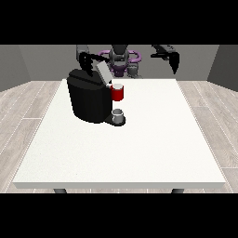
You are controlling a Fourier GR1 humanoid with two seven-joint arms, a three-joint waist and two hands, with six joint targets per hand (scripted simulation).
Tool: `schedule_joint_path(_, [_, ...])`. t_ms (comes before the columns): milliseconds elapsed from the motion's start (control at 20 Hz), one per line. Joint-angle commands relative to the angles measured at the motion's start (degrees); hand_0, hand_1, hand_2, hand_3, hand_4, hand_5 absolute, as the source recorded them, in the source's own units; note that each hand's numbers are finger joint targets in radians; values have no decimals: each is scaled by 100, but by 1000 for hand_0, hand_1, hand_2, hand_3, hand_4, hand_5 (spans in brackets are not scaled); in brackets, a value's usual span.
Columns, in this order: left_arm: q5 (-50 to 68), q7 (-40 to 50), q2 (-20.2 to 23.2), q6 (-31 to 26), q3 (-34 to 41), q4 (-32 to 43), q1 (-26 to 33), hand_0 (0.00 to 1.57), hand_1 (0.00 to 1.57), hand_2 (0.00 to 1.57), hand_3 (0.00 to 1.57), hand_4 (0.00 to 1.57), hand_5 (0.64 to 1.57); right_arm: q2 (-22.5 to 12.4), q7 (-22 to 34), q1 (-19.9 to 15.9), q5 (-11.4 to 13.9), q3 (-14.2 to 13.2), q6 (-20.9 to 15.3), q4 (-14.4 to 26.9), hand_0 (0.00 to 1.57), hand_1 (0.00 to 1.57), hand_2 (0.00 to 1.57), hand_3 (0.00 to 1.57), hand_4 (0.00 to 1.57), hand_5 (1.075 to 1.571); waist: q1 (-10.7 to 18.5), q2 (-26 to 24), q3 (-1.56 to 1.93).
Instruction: Insert the coffee pod into the coffee machine and close the lid
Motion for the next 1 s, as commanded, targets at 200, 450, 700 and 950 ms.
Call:
schedule_joint_path(200, [-52, 45, 76, 286, -107, -59, -34, 0, 0, 0, 0, 0, 1571, -49, 62, -468, 64, -59, 93, 430, 0, 0, 0, 0, 0, 1571, -26, 103, 10])
schedule_joint_path(450, [-120, -198, 15, 286, -267, -99, -3, 0, 0, 0, 0, 0, 1571, -21, 10, -890, 81, -139, 14, 676, 0, 0, 0, 0, 0, 1571, 146, 316, 9])
schedule_joint_path(700, [56, -257, 89, 289, -142, 32, 41, 0, 0, 0, 0, 131, 1571, 31, -267, -709, 164, -76, 80, 775, 0, 0, 0, 0, 0, 1571, 55, 330, 9])
schedule_joint_path(950, [83, -79, 196, 460, -19, 276, -257, 0, 0, 0, 0, 148, 1571, 296, 96, -1024, 381, 271, -6, 639, 0, 0, 0, 0, 114, 1571, -72, 266, 8])
